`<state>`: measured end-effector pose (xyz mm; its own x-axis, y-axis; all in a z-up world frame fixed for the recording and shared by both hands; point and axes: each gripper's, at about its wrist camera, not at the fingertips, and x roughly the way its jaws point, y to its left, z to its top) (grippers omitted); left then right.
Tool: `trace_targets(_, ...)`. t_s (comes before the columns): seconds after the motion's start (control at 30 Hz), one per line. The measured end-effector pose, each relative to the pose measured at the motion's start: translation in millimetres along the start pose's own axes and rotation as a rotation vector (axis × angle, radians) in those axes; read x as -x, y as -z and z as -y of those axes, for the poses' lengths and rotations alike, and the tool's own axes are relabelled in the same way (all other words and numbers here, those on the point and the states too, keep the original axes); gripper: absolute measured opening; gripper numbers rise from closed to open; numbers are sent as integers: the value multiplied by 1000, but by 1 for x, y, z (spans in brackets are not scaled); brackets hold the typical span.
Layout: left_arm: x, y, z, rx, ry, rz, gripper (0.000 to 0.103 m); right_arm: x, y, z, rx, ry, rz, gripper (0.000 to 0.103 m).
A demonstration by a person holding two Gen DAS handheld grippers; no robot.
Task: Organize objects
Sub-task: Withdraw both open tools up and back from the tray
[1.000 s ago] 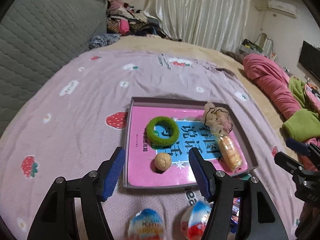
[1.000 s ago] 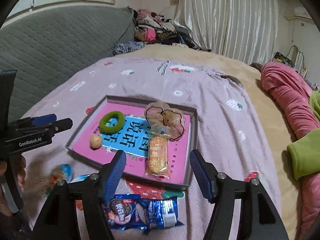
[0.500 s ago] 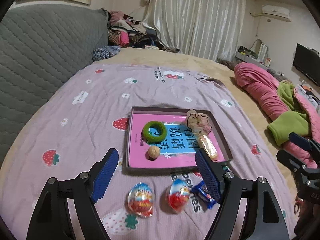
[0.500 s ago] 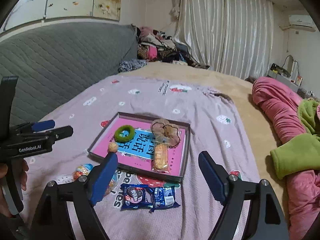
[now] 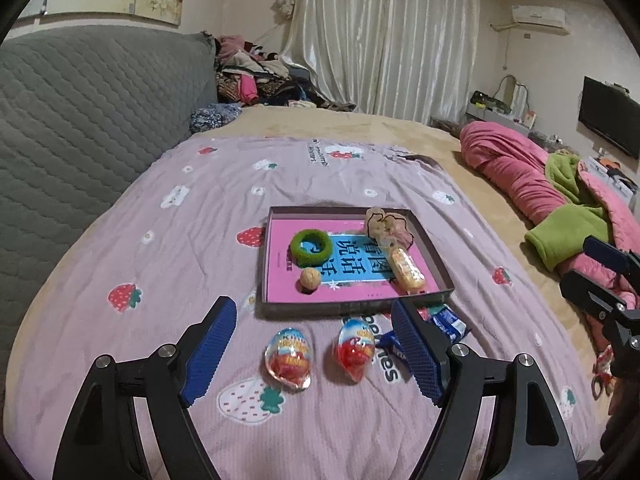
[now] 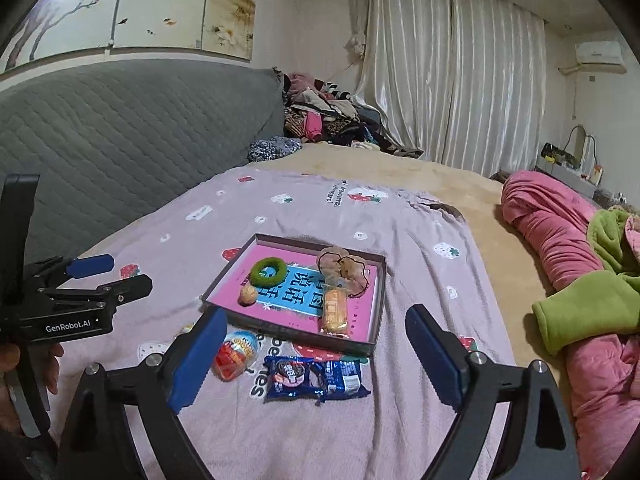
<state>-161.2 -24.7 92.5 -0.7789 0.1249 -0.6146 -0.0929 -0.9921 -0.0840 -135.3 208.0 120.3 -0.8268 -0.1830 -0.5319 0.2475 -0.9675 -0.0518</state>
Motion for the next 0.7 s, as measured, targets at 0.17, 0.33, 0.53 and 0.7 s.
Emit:
trace_targets(0.17,9,21,-4,-24,0,-3,81,11,9,-3,2,-4,11,92)
trace_targets(0.33,11,27,-10,-15,-4,-13,81,15,11,-7,-3,-4,17,92)
trace_targets(0.53,11,34,-19,-4,0,-28,81,8,18,-14,-5,-10,7,93)
trace_targets(0.7,8,41,-23,2,-3,-47,81,-1,25,-23,22,-11,-22,93)
